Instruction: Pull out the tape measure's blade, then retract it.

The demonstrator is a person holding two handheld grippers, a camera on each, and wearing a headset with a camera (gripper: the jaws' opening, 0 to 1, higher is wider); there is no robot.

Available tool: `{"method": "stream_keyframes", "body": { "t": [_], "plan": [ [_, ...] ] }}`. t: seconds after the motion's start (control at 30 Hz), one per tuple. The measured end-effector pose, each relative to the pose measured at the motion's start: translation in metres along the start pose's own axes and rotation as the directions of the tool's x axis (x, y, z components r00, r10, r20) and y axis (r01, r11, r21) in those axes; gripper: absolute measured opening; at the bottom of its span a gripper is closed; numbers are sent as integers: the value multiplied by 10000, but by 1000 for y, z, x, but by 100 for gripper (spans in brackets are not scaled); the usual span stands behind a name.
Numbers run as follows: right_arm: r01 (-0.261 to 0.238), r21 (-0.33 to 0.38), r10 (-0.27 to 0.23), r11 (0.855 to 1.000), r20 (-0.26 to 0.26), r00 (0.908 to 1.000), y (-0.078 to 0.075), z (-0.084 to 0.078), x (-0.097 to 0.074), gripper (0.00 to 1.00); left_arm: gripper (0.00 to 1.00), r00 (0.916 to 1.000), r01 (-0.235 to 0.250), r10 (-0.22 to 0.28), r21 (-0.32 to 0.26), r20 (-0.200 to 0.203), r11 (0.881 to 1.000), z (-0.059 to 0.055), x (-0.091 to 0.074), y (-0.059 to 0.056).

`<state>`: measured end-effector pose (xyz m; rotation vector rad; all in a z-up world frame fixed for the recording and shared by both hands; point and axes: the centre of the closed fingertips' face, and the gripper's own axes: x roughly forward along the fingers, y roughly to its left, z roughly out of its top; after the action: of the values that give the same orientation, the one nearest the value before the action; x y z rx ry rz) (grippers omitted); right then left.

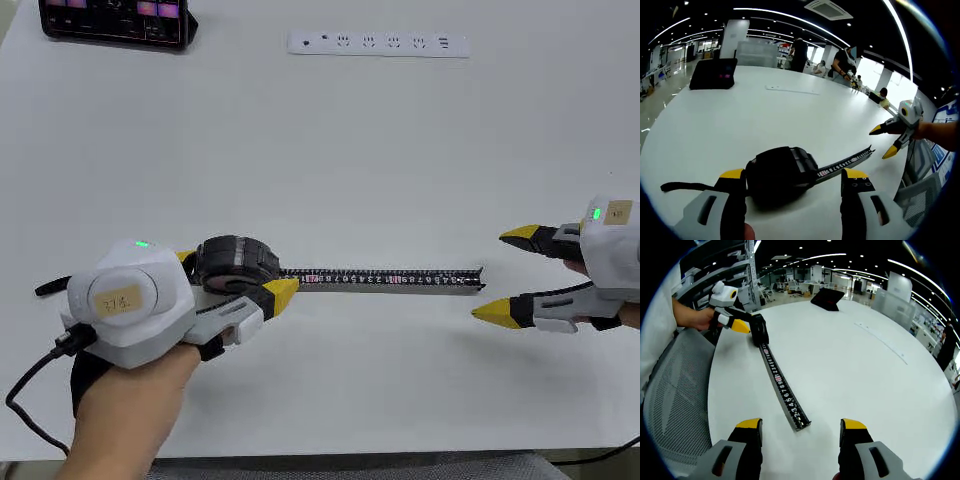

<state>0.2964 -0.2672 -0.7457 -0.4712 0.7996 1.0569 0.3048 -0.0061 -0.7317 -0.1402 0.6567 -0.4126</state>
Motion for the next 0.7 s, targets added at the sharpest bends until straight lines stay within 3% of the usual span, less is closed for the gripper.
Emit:
{"method": "stream_keyframes", "body": {
  "t": [0.7],
  "plan": [
    [-647, -678, 608, 9956, -571, 9965, -5, -4, 13, 56, 65, 9919, -1264, 1262, -162, -157, 9918, -5, 12, 12]
  ]
}}
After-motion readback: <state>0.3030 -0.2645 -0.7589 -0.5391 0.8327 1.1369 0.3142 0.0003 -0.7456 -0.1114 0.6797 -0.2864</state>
